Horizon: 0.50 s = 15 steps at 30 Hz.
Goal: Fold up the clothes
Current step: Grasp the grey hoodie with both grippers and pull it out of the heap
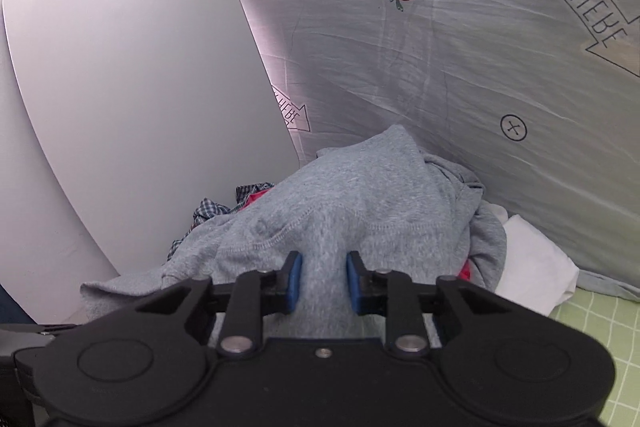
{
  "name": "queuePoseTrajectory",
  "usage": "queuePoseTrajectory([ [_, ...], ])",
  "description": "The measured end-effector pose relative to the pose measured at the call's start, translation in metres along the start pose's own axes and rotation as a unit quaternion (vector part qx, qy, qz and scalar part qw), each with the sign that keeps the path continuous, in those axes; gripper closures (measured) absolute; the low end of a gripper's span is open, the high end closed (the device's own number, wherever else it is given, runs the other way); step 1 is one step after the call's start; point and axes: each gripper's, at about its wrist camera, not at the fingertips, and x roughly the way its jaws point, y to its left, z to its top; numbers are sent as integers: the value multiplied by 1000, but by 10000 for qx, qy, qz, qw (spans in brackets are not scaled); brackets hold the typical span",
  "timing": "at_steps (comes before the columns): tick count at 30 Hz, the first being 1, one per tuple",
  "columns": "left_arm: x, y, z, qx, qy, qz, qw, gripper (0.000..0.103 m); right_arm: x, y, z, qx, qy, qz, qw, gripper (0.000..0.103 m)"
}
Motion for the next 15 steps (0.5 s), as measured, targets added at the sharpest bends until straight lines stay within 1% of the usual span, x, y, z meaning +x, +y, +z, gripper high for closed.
queuePoseTrajectory([
  [2, -8, -4, -3, 83, -61, 18, 9999, 75, -11, -3, -4, -22, -164, -110, 9998, 94],
  [4, -18, -7, -5, 136, -141, 30, 9998, 89, -39, -18, -17, 92, -251, -429, 9987, 95],
  [6, -31, -6, -8, 96, -243, -73, 9996, 95, -70, -34, -30, 231, -326, -773, 9962, 97],
  [8, -46, -6, -13, 113, -296, -201, 9993, 95, -102, -50, -44, 371, -401, -1117, 9922, 98],
  [12, -78, -16, -34, 415, -419, -342, 9977, 98, -164, -81, -71, 648, -549, -1797, 9800, 100],
  [15, -98, -27, -59, 532, -249, -629, 9963, 99, -210, -105, -91, 853, -658, -2301, 9672, 101],
])
